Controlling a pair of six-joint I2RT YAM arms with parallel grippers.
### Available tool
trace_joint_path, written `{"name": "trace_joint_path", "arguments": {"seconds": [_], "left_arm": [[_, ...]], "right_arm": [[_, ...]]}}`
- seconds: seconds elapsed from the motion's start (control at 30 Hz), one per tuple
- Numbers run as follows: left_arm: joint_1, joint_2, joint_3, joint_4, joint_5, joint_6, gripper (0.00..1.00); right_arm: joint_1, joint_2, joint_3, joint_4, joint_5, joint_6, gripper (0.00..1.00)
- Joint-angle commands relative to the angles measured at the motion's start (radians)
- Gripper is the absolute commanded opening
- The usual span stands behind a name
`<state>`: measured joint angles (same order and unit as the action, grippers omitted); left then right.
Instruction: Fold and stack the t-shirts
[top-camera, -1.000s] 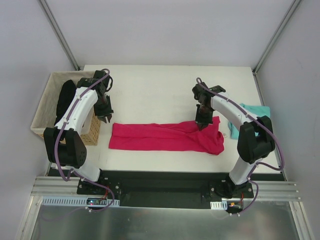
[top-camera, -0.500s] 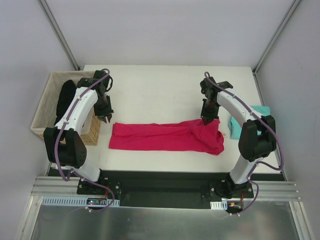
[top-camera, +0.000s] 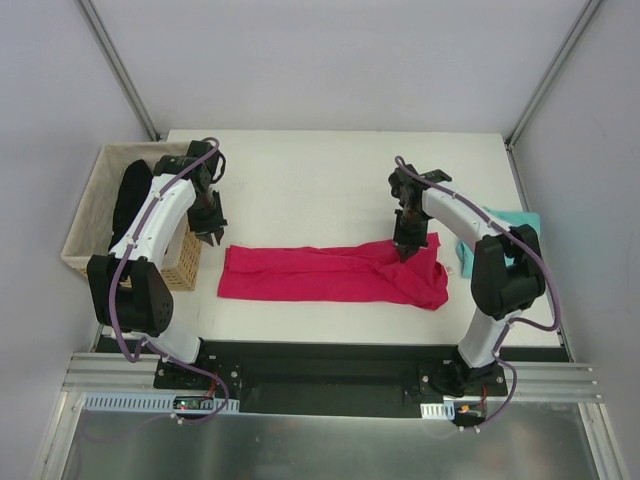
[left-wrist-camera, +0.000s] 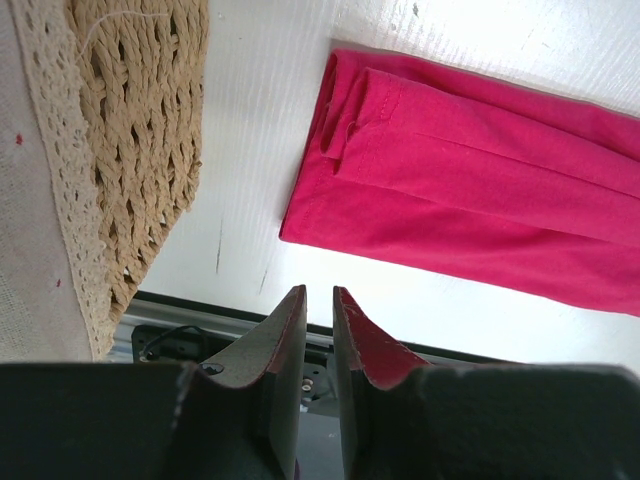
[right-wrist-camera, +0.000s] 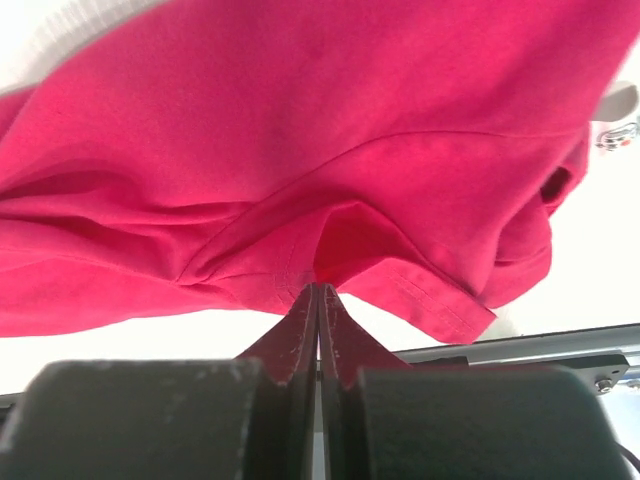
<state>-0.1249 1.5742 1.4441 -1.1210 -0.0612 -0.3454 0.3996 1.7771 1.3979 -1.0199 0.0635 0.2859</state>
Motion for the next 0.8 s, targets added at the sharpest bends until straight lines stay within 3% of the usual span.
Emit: {"name": "trace_joint_path", "arguments": {"seconds": [0.0,0.1,0.13,0.2,0.23,0.57,0.77], "left_arm": [[-0.005,-0.011,0.007,-0.014,0.006,-0.006,0.17],[-0.007,-0.014,0.002,-0.014,0.001,-0.006,0.17],[-0.005,-0.013,0.002,-0.014,0.001,-0.006,0.17],[-0.007,-0.013,0.001,-0.013,0.001,-0.006,0.17],[-0.005,-0.013,0.002,-0.011,0.0,-0.004,0.17],[-0.005,0.0,-0.01,0.024,0.006,0.0,0.17],[-0.005,-0.005,-0.062,0.049,0.003,0.0,0.16]], "right_arm": [[0.013,0.038,0.016,-0.019,-0.024,-0.016,0.01],[0.016,0.054,0.03,-0.022,-0.014,-0.016,0.03],[0.015,0.064,0.036,-0.025,-0.008,-0.014,0.18],[0.016,0.071,0.053,-0.035,0.013,-0.017,0.37],[0.016,0.074,0.061,-0.04,0.03,-0.017,0.41],[0.016,-0.021,0.151,-0.058,0.174,-0.022,0.42],[0.019,-0.108,0.1,0.001,0.183,0.009,0.4]]}}
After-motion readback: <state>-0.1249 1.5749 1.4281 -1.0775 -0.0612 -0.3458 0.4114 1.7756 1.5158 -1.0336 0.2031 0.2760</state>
